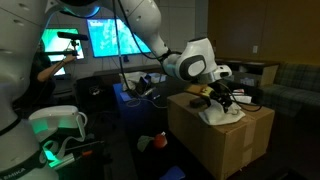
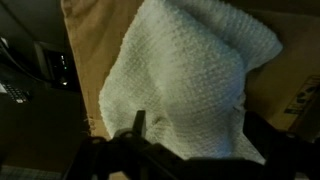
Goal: Switch between the objects on the box and on the table
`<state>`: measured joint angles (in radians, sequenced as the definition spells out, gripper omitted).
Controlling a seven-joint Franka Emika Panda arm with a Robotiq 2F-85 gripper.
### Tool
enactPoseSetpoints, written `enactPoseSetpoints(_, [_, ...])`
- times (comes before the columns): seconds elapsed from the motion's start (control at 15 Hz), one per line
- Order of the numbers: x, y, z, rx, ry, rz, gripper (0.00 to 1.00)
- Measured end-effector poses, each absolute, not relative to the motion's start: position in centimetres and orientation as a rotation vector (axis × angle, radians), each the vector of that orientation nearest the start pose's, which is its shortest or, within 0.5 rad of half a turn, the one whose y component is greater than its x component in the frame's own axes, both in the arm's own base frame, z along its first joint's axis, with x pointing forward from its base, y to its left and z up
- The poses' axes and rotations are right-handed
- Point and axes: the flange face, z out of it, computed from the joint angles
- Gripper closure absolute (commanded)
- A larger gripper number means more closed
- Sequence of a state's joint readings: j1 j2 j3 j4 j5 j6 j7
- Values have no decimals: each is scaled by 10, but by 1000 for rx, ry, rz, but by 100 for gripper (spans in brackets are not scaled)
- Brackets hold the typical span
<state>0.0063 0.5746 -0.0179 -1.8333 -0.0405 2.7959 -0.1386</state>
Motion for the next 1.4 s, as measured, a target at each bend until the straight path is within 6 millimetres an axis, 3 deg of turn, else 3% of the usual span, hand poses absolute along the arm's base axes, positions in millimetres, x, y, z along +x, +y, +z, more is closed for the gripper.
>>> enactPoseSetpoints(0.07, [684, -8, 254, -3138, -264, -623, 0])
enactPoseSetpoints(0.13, [686, -11, 250, -3147, -270, -630, 18])
enactPoseSetpoints(0.4, [689, -10, 238, -3168, -295, -615, 51])
enactPoseSetpoints(0.8, [691, 2, 244, -3170, -302, -624, 95])
enactPoseSetpoints(1.13, [684, -6, 259, -3183, -225, -627, 95])
enactPoseSetpoints(1.4, [656, -26, 289, -3192, -102, -627, 95])
